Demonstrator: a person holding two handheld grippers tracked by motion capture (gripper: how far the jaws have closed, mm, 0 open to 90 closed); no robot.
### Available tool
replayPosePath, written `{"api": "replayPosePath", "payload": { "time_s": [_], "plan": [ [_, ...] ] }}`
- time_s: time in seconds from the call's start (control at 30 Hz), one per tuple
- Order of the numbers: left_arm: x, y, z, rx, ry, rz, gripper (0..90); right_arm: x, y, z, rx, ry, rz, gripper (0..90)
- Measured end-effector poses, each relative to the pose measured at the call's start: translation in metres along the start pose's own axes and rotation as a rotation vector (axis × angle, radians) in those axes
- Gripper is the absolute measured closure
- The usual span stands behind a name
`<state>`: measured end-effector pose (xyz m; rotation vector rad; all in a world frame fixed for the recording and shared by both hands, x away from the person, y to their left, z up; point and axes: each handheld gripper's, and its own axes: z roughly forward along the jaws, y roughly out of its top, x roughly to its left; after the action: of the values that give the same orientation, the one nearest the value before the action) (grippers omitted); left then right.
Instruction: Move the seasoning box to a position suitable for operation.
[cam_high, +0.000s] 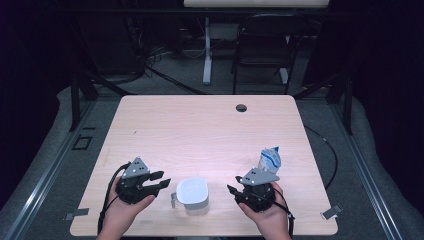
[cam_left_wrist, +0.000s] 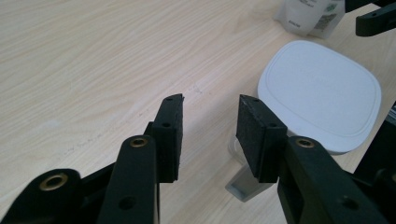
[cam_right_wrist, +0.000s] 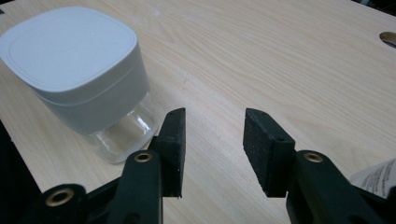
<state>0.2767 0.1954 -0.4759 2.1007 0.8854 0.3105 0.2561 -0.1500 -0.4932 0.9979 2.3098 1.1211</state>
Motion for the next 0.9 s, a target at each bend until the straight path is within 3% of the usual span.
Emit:
{"api": "replayPosePath", "payload": {
  "time_s": [0.13, 0.33, 0.47, 0.6, 0.7, 0.9],
  "plan": [
    [-0.001, 0.002, 0.001, 0.0, -0.008, -0.009, 61.8, -0.001, 0.007, 0.0, 0.011, 0.021, 0.006, 62.2],
    [-0.011, 0.0, -0.003, -0.004, -0.026, 0.038, 64.1, 0.006, 0.011, 0.005, 0.002, 0.068, -0.001, 64.5],
    [-0.017, -0.005, -0.007, 0.009, -0.032, 0.062, 65.7, 0.014, 0.009, 0.005, -0.007, 0.075, -0.024, 67.5],
    [-0.017, -0.008, -0.008, 0.001, -0.039, 0.049, 67.6, 0.015, 0.004, 0.004, -0.008, 0.061, -0.027, 70.5],
    [-0.019, -0.008, -0.007, -0.005, -0.045, 0.052, 72.0, 0.015, 0.001, 0.005, -0.009, 0.055, -0.024, 73.0],
    [-0.031, -0.005, 0.0, -0.006, -0.064, 0.099, 87.4, 0.017, -0.002, 0.008, -0.004, 0.064, -0.034, 78.4]
  ]
}}
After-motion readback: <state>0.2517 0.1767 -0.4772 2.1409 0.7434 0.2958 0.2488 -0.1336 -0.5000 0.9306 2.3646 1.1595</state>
